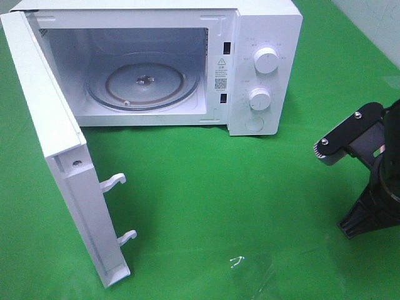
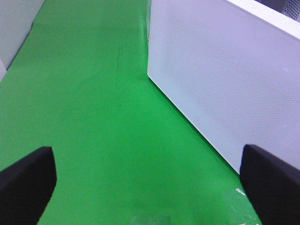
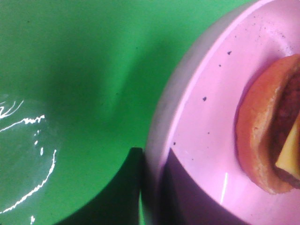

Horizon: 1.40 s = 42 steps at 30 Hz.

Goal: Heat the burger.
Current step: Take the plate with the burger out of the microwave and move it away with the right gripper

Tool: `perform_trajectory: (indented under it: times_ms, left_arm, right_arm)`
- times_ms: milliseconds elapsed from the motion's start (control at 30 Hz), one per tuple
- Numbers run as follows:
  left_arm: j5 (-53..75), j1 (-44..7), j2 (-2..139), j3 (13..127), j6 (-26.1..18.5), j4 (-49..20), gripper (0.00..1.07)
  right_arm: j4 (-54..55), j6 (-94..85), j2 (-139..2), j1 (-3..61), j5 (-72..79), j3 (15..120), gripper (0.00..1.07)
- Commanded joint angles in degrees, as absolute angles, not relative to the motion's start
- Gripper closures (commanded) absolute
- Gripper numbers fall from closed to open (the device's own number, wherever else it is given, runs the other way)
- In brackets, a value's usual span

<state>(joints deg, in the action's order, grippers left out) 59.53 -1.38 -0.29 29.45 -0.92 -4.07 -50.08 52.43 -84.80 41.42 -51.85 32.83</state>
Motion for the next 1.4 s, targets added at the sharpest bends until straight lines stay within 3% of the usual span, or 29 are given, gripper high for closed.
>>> perform_trajectory:
  times_ms: [33,767,1000,1200,1400]
  left_arm:
    - [59.2,-1.2,-1.3,29.2,-0.9,-4.4,0.06]
    - [59.2,-1.2,-1.3,29.2,-0.9,-4.4,0.06]
    - [59.2,-1.2,-1.3,29.2,-0.9,-4.4,0.06]
    - [59.2,-1.2,-1.3,29.2,-0.9,-4.4,0.06]
    - [59.2,-1.2,-1.3,29.2,-0.9,-4.4,0.06]
  right_arm:
    - [-54.4,55.7,-87.6,39.0,-52.2,33.5,1.05]
    - [-56.8,71.6,-103.3,32.2,-43.1,35.6,0.98]
    - [-56.5,71.4,-101.5,32.2,-43.1,36.2,0.87]
    - [-51.9,66.6,-97.6,32.2,-43.1,36.2,0.68]
    - [-43.5,58.2,-89.7,32.2,-41.7,36.2,0.65]
